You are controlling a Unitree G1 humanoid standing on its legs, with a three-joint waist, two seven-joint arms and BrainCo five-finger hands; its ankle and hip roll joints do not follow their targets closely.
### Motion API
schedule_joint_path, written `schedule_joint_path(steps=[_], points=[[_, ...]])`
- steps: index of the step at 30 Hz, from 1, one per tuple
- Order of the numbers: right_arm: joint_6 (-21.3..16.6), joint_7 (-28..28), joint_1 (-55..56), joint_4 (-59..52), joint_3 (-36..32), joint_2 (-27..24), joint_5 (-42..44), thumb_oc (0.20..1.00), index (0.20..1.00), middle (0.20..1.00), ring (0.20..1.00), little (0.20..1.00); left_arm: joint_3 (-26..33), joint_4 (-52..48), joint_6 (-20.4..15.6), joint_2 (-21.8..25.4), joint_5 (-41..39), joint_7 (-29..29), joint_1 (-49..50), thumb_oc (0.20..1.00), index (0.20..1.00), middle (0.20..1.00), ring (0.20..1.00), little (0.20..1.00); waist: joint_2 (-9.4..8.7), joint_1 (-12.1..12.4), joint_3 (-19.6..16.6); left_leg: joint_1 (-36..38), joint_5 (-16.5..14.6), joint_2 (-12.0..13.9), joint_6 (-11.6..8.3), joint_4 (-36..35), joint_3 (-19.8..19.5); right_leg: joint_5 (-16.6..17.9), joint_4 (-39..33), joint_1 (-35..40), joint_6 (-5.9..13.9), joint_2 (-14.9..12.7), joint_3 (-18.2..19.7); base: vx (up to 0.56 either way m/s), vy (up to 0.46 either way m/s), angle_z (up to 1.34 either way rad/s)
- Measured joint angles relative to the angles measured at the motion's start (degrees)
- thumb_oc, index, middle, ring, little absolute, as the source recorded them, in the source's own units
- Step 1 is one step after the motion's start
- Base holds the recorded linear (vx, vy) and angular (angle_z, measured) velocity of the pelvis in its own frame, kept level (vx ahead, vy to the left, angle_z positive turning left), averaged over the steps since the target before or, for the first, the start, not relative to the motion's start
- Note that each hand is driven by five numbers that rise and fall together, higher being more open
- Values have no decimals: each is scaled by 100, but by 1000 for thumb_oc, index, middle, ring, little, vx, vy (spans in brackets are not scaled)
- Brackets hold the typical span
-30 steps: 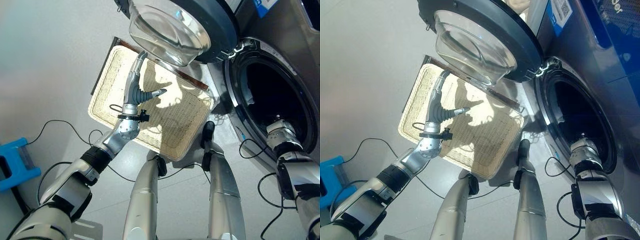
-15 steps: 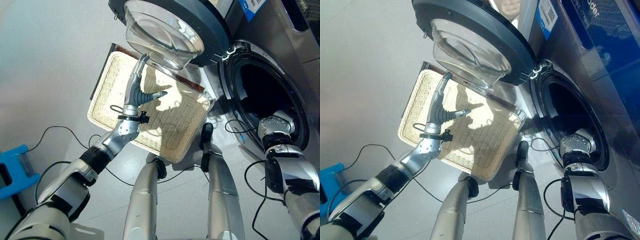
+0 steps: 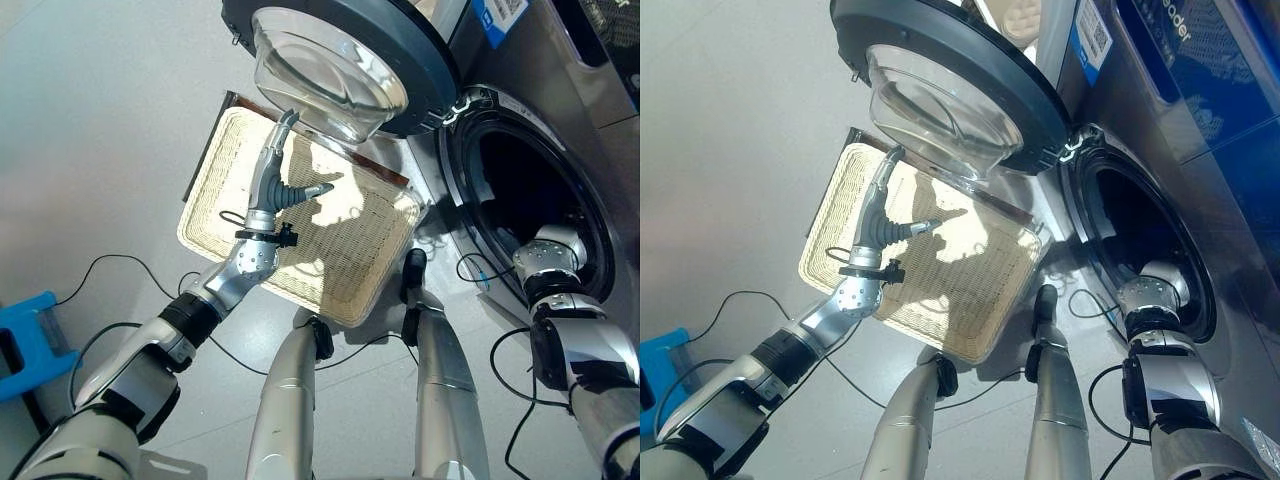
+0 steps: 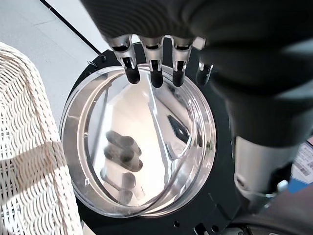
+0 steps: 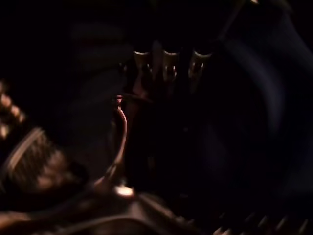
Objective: Put the clothes into the washing machine.
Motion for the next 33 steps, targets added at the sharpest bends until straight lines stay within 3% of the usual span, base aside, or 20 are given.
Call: schedule_joint_path(steps=[5, 7, 8, 10, 11, 16, 22, 25, 33], points=[[758, -997, -73, 241, 346, -169, -1472, 1000, 1000, 1000, 1000, 1000, -6, 9, -20, -6, 0, -1, 10, 1000, 1000, 1000, 1000, 1000, 1, 8, 0, 26, 2, -3, 3, 1, -20, 9, -4, 44, -15, -6, -28, -3, -3, 1], [1650, -1767, -142, 317, 844, -208, -2935, 1000, 1000, 1000, 1000, 1000, -10, 10, -40, -9, 0, 4, 22, 1000, 1000, 1000, 1000, 1000, 3, 66, -2, 36, 12, -4, 16, -2, -42, 12, -2, 65, -24, -9, -51, -11, -7, 2], [1920, -1914, -152, 328, 1093, -236, -3375, 1000, 1000, 1000, 1000, 1000, -19, 12, -47, -29, 1, 4, 23, 1000, 1000, 1000, 1000, 1000, 3, 76, -2, 36, 13, -4, 17, -3, -41, 12, -3, 65, -24, -8, -51, 0, 0, 0], [2896, -2349, -165, 340, 1647, -326, -4873, 1000, 1000, 1000, 1000, 1000, -114, 18, -161, -56, 22, 14, 4, 1000, 1000, 1000, 1000, 1000, 4, 133, -3, 38, 12, 6, 16, 0, -42, 7, 2, 65, -26, -5, -56, 0, 0, 0], [3146, -2503, -168, 343, 1853, -353, -5318, 1000, 1000, 1000, 1000, 1000, -146, 39, -224, -46, 24, 35, 14, 1000, 1000, 1000, 1000, 1000, 4, 156, -3, 33, 12, 5, 16, -1, -52, 1, 3, 65, -23, -5, -64, 0, 0, 0], [3905, -3176, -210, 264, 2360, -351, -6800, 1000, 1000, 1000, 1000, 1000, -236, 251, -251, -58, 37, 169, 45, 1000, 1000, 1000, 1000, 1000, 4, 159, -3, -15, 2, 7, 2, -24, -111, -21, -18, 60, 10, -24, -116, -14, -10, 5], [4138, -3432, -173, 265, 2805, -347, -7529, 1000, 1000, 1000, 1000, 1000, -233, 319, -336, -98, 123, 281, 71, 1000, 1000, 1000, 1000, 1000, 4, 154, -2, -39, 3, 5, 2, -92, -159, -41, -47, 58, 18, -28, -172, -19, -36, 3], [4111, -3314, -78, 183, 3239, -334, -8019, 1000, 1000, 1000, 1000, 1000, -210, 593, -366, -208, 127, 281, 79, 1000, 1000, 1000, 1000, 1000, 3, 159, -2, -75, 4, 18, 1, -77, -221, -61, -46, 63, -13, -24, -236, -9, -31, 5], [4060, -2897, 341, 70, 3376, -251, -8219, 1000, 1000, 1000, 1000, 1000, -115, 1097, -377, -336, 128, 251, 291, 1000, 1000, 1000, 1000, 1000, -2, 163, 1, 282, -2, 28, 0, -53, -306, -93, -107, 553, -3, -33, -389, -8, -24, 7]])
